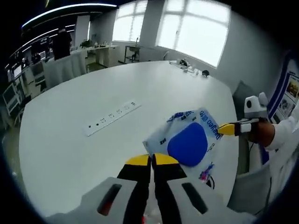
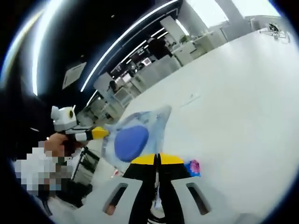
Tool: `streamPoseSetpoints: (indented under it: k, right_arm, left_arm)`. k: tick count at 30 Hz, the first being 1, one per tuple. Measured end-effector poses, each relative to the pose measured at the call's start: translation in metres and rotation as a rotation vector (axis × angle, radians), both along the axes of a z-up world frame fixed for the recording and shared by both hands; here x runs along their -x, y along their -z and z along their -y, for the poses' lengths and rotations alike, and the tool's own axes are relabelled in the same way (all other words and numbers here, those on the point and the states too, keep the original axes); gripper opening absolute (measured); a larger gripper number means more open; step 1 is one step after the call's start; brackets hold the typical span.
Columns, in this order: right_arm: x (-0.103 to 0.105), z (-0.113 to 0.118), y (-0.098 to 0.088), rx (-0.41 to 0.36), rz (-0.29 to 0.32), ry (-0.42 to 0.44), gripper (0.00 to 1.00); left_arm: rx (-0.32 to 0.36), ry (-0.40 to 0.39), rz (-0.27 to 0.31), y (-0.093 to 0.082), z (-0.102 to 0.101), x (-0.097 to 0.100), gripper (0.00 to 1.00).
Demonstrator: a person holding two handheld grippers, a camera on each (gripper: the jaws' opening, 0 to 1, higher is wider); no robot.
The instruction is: Arrange the tabletop items into an orderly group along one side of the table until the central work area is clear of visible clutter.
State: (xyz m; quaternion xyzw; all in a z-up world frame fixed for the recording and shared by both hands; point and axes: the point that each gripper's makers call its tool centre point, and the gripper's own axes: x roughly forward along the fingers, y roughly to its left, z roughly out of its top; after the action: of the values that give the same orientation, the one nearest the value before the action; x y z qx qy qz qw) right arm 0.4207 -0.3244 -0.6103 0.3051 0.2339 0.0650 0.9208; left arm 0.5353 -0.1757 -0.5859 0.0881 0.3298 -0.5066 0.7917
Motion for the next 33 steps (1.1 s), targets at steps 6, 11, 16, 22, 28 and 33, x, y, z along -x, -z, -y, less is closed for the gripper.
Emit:
streamPoseSetpoints:
  k: [6,11,16,22,28,33]
  right_arm:
    - [-0.005,0.017,-0.011,0.017,0.018,-0.015,0.00]
    - [-0.008,0.027,-0.017,0.037,0.026,-0.029,0.00]
    - [-0.016,0.043,-0.020,0.055,0.032,-0.032,0.00]
    - [-0.025,0.061,-0.015,0.076,0.029,-0.035,0.00]
    - [-0.031,0.079,-0.003,0.083,0.010,-0.025,0.00]
    - [-0.035,0.089,0.006,0.088,-0.001,-0.016,0.00]
  left_arm:
    - [0.029,-0.037,0.008,-0.009,0.008,0.006,0.00]
    - [0.058,-0.074,0.005,-0.012,0.015,0.010,0.00]
    - [0.079,-0.102,0.005,-0.009,0.027,0.013,0.00]
    - [0.093,-0.130,0.004,-0.004,0.044,0.010,0.00]
    - [0.111,-0.147,-0.001,0.003,0.061,0.005,0.00]
    - [0.116,-0.157,-0.013,0.014,0.073,-0.002,0.00]
